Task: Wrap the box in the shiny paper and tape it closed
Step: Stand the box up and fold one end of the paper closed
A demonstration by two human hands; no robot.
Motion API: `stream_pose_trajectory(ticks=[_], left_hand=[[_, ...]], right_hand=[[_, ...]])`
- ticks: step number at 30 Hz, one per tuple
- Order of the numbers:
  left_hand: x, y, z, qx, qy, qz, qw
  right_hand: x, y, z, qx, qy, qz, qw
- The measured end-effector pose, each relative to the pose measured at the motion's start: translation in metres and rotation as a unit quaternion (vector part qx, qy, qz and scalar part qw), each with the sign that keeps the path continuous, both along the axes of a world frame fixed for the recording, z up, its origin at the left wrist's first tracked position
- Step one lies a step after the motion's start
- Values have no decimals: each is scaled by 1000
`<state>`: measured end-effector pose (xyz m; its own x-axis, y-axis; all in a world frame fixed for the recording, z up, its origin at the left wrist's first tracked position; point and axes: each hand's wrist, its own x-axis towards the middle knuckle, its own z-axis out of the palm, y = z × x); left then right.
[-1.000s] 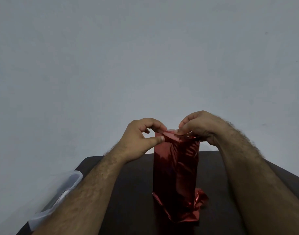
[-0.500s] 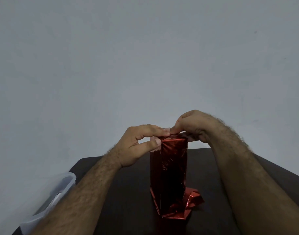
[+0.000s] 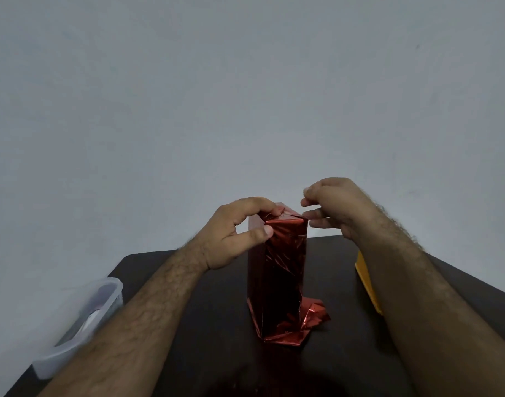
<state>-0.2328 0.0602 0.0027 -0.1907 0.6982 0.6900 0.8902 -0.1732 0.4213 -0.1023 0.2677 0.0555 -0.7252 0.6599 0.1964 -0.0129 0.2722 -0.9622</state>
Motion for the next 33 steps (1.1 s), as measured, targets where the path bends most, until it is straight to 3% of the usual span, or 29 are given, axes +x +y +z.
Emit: stream_pose_trajectory(ticks=[3, 7, 14, 18, 24, 33], left_hand=[[3, 2, 0, -9, 3, 6, 1000], [9, 4, 1, -45, 63, 61, 995], [15, 7, 2, -59, 76, 83, 992], [13, 7, 1, -55, 68, 88, 992], [16, 7, 0, -33, 56, 80, 995], [15, 10, -3, -36, 64, 77, 994]], right_hand=[[5, 25, -20, 129, -44, -124, 983], [22, 48, -37, 276, -232, -217, 907], [87, 73, -58, 276, -407, -274, 827], [105, 72, -61, 177, -461, -215, 842], [111, 78, -65, 37, -348, -228, 909], [98, 73, -56, -24, -346, -224, 911]])
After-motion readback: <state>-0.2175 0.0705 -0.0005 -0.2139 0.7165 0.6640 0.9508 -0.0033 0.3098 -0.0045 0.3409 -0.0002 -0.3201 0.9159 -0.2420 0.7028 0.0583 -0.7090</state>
